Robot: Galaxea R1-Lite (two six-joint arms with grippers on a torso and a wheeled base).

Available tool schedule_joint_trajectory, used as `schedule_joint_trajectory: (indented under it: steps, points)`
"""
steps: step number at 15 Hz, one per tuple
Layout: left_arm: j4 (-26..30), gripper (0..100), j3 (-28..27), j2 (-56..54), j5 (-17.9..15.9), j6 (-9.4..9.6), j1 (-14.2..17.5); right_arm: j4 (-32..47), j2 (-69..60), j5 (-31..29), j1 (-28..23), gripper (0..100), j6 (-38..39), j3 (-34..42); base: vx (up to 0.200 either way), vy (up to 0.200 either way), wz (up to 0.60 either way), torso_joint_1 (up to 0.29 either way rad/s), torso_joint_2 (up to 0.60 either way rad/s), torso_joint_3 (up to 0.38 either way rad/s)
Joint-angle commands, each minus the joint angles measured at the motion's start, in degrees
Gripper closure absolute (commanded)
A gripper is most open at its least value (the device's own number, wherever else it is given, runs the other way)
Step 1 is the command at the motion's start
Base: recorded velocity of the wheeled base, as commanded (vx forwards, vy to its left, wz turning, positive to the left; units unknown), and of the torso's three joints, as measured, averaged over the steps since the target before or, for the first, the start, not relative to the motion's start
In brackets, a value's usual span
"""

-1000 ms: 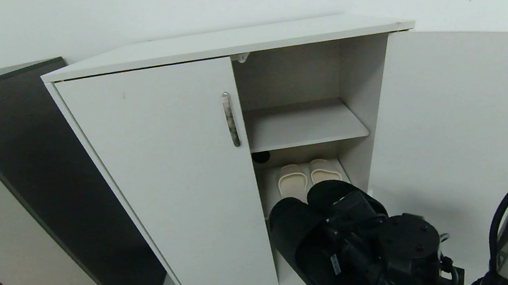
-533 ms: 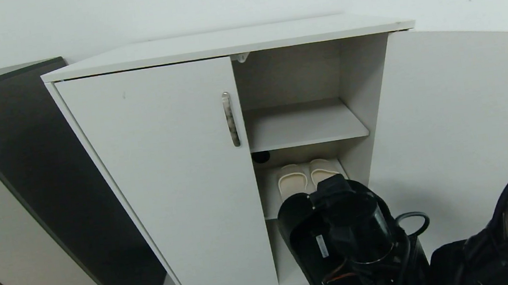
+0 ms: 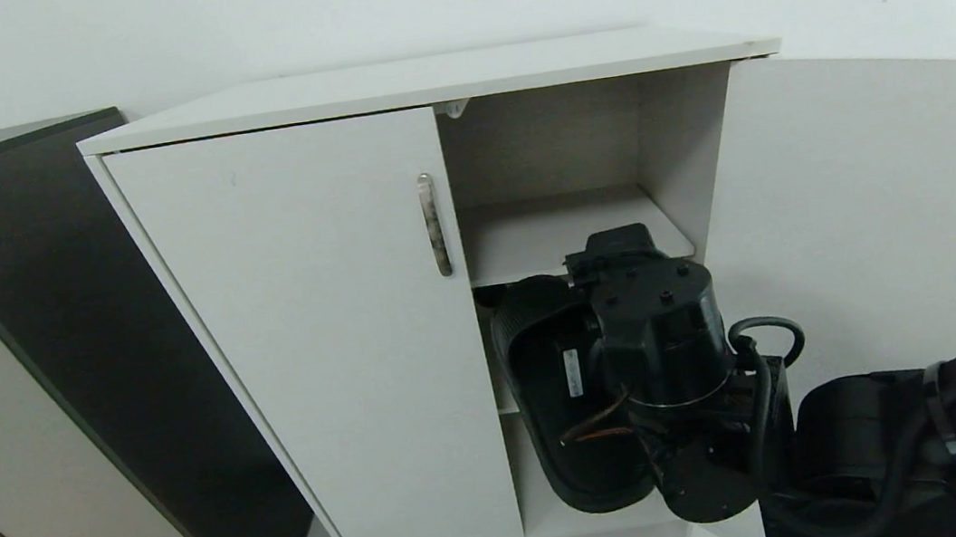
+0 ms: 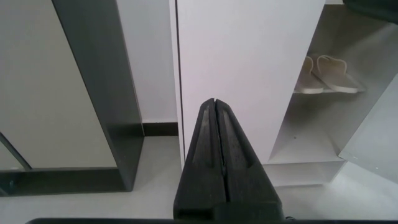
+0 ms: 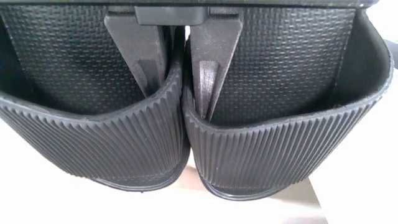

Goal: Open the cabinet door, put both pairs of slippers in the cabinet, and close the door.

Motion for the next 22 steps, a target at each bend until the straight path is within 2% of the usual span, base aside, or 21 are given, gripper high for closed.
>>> schedule_joint_trajectory:
  steps: [1,11,21,22]
  points:
    - [0.0,100,0.0,0.08,0.02,-0.08,0.01,0.78,-0.93,0.0,-0.96,100,-0.14,-1.45,0.0,0.0,0.0,0.0,0.0,0.0]
    - [0.0,100,0.0,0.08,0.02,-0.08,0.01,2.98,-1.1,1.67,-3.25,100,-0.14,-4.17,0.0,0.0,0.0,0.0,0.0,0.0]
    - [0.0,100,0.0,0.08,-0.07,-0.08,0.01,2.89,-0.93,2.37,-3.95,100,-0.14,-4.26,0.2,0.0,0.0,0.0,0.0,0.003]
    - [0.0,100,0.0,-0.01,-0.07,-0.08,0.01,2.89,-0.84,2.37,-3.95,100,-0.14,-4.17,0.0,0.0,0.0,0.0,0.0,0.0]
